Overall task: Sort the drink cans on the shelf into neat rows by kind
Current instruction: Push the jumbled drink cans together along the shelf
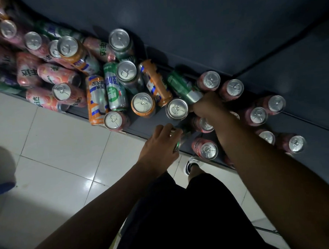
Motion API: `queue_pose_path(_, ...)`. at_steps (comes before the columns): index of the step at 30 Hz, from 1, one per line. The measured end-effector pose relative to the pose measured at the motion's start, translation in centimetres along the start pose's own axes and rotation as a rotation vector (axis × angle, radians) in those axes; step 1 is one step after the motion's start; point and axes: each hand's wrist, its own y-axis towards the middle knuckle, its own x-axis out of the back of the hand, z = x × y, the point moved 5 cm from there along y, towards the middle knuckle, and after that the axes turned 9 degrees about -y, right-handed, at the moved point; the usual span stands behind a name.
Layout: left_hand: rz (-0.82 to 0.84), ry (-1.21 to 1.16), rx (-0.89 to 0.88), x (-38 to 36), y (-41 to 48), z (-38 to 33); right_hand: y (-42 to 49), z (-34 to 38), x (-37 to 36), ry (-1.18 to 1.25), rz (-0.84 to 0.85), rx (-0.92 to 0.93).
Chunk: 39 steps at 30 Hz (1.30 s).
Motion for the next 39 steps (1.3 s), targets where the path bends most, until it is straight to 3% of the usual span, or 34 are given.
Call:
queue_pose_path(5, 0.012, 0.022, 0.02, 0.6, 1.2, -2.1, -2.7, 0.4, 1.6, 0.151, -0.172, 0.101)
queue_pose_path(12, 0.065, 0.093, 0.014, 0.3, 1.0, -2.2, -5.1, 0.7, 3.8, -0.03, -0.245, 0.359)
queue_pose_path(23, 0.057, 0.133, -0.221, 1.9, 0.4, -2.3, -7.6, -0.1, 3.9, -0.104, -0.261, 0.37)
queue_pose_path(29, -0.114, 0.299, -0.285, 5.4, -1.5, -2.0, -11.0, 0.8, 4.6, -0.245, -0.355, 0.383)
queue_pose_path(32, -0.19, 0.37, -0.219, 6.7, -2.8, -1.3, -12.3, 1.3, 4.6, -0.327, -0.367, 0.385)
queue_pose_path(39, -0.217, 0.393, 0.149, 8.5, -6.6, 0.0, -14.6, 2.1, 3.3, -0.441, -0.294, 0.467)
